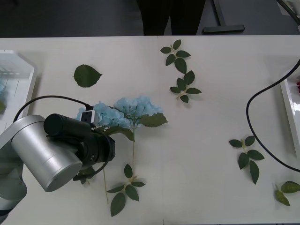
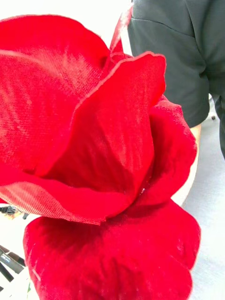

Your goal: Place the red flowers into the right box and the blue flowers into the left box. If a person shows an open palm, hand one flower to the person first, then continue sorting.

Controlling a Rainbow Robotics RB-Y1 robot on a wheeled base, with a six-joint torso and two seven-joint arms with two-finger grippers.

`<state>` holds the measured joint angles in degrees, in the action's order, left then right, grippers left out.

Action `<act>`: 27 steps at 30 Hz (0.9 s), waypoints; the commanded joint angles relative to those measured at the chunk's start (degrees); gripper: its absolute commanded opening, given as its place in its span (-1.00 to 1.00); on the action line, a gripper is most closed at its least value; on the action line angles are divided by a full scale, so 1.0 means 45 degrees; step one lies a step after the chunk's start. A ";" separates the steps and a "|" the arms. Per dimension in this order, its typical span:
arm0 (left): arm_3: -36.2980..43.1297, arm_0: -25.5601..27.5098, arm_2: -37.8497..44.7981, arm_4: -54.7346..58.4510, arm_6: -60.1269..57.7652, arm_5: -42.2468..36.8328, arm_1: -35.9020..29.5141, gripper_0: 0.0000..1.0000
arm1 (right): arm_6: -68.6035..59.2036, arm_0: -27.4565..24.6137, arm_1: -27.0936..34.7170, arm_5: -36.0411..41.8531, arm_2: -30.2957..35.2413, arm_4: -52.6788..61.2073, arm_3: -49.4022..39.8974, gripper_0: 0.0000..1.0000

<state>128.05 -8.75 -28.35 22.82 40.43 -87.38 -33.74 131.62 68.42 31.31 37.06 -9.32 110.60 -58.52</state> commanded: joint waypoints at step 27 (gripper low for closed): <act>0.0354 -0.0342 0.0186 -0.0111 -0.0371 -0.0094 -0.0335 -1.00 | 0.0419 0.0714 -0.0220 -0.0286 -0.0096 0.0168 -0.0511 -1.00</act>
<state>128.05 -8.75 -28.35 22.82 40.42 -87.38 -33.74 131.62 68.42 31.31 36.42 -9.32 110.60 -58.52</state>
